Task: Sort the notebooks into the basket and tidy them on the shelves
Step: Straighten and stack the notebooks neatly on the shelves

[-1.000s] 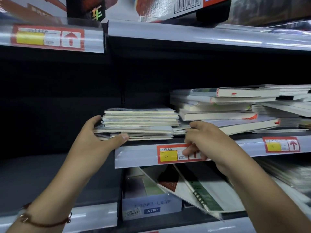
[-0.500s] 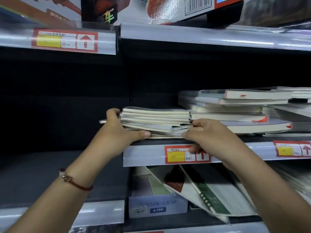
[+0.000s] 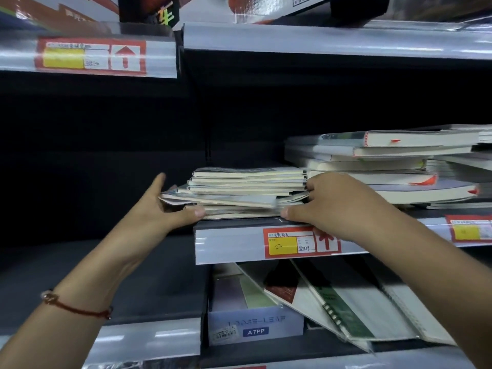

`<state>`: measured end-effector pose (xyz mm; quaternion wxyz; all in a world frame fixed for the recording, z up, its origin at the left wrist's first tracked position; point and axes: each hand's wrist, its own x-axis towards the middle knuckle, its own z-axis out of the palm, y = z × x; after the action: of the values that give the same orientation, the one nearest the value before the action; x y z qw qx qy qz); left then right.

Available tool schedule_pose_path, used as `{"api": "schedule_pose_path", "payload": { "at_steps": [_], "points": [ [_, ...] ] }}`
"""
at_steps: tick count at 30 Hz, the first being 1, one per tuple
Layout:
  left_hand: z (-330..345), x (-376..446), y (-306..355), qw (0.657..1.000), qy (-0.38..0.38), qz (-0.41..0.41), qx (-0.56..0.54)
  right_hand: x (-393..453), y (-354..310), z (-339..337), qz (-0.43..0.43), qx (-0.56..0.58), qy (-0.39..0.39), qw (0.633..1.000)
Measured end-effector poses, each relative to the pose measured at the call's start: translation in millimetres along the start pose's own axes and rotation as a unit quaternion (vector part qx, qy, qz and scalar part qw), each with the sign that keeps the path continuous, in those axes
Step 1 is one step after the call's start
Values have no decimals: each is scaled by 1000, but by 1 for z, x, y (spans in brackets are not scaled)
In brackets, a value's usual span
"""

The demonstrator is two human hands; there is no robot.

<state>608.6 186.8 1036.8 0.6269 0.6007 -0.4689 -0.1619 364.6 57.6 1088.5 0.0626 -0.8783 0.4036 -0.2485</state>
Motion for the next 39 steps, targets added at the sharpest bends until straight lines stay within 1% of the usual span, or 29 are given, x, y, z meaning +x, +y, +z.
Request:
{"api": "schedule_pose_path", "payload": {
  "at_steps": [3, 4, 6, 9, 12, 16, 20, 22, 24, 25, 27, 28, 31, 33, 39],
  "points": [
    [10, -5, 4, 996, -59, 48, 41, 1, 3, 9, -7, 31, 15, 999],
    [11, -6, 6, 994, -70, 60, 56, 2, 5, 11, -14, 51, 9, 999],
    [10, -6, 8, 992, -70, 74, 72, 0, 5, 11, -15, 88, -2, 996],
    [10, -5, 5, 994, -50, 78, 65, -3, 4, 10, -7, 88, 13, 996],
    [14, -3, 4, 996, -22, 66, 53, 4, 2, 19, -13, 24, 70, 997],
    [23, 2, -1, 997, 39, 63, 28, 8, 1, 27, -19, -59, 124, 990],
    [29, 0, -6, 995, 80, 65, 6, 5, 1, 29, -23, -86, 129, 988],
    [26, 3, -8, 994, 84, 66, 16, 3, -1, 27, -23, -88, 122, 988],
    [20, 7, -7, 997, 46, 47, 27, 1, -1, 25, -20, -82, 110, 990],
    [16, 9, -5, 999, 16, 36, 37, -1, 0, 23, -18, -79, 99, 992],
    [14, 13, -3, 996, -46, 45, 67, -6, 1, 20, -15, -78, 84, 993],
    [15, 12, -2, 994, -63, 56, 73, -7, 0, 18, -14, -79, 80, 994],
    [17, 12, -1, 993, -66, 79, 63, -4, -5, 14, -7, -92, 90, 992],
    [18, 12, -1, 993, -53, 87, 65, -1, -9, 14, -10, -120, 113, 986],
    [30, 17, -2, 995, 45, 85, 22, 7, -13, 19, -24, -164, 162, 973]
  ]
}}
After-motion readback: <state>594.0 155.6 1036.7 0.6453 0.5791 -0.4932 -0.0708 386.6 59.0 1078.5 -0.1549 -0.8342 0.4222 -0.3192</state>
